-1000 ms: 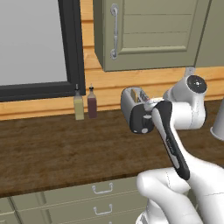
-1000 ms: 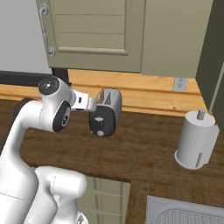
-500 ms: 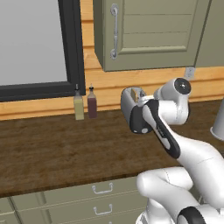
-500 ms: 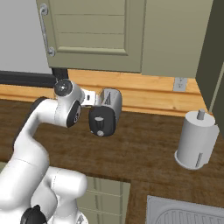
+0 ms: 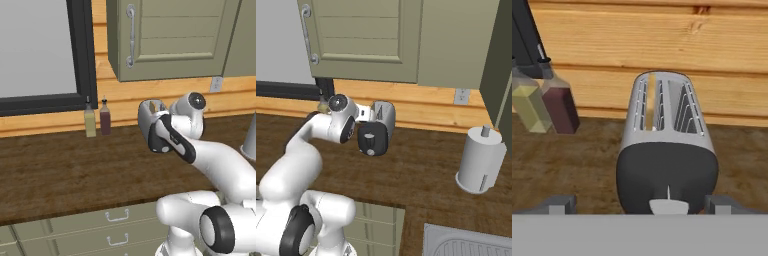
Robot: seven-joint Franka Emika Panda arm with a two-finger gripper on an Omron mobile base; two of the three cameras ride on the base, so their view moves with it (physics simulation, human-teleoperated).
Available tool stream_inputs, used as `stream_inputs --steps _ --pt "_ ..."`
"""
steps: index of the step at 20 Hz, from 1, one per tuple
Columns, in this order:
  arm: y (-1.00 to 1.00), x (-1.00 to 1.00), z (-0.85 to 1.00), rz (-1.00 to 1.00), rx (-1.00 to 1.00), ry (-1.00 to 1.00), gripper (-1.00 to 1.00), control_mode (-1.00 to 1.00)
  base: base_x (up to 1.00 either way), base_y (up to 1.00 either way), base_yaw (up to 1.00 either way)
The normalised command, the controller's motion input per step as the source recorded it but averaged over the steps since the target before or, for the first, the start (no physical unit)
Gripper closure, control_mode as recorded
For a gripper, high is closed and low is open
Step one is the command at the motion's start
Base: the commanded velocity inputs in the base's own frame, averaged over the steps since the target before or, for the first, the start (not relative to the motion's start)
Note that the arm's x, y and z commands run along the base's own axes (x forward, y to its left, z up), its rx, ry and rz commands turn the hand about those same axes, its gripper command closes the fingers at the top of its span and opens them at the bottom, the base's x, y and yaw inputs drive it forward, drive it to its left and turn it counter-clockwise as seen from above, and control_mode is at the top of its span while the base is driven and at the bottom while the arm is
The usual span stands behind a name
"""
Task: Start the toaster. Once the lever pops up, take the bread to the plate on the dining counter.
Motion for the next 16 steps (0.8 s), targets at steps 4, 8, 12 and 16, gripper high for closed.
stream_inputs --steps 4,8,12,16 --pt "0.01 0.49 -0.12 0.00 0.00 0.00 -1.00 -1.00 0.00 0.00 0.00" --pt "0.06 0.50 -0.14 0.00 0.00 0.00 -1.00 -1.00 0.00 0.00 0.00" --pt "0.02 0.29 -0.16 0.00 0.00 0.00 -1.00 -1.00 0.00 0.00 0.00" --pt "0.00 0.23 -0.18 0.00 0.00 0.00 -1.00 -1.00 0.00 0.00 0.00"
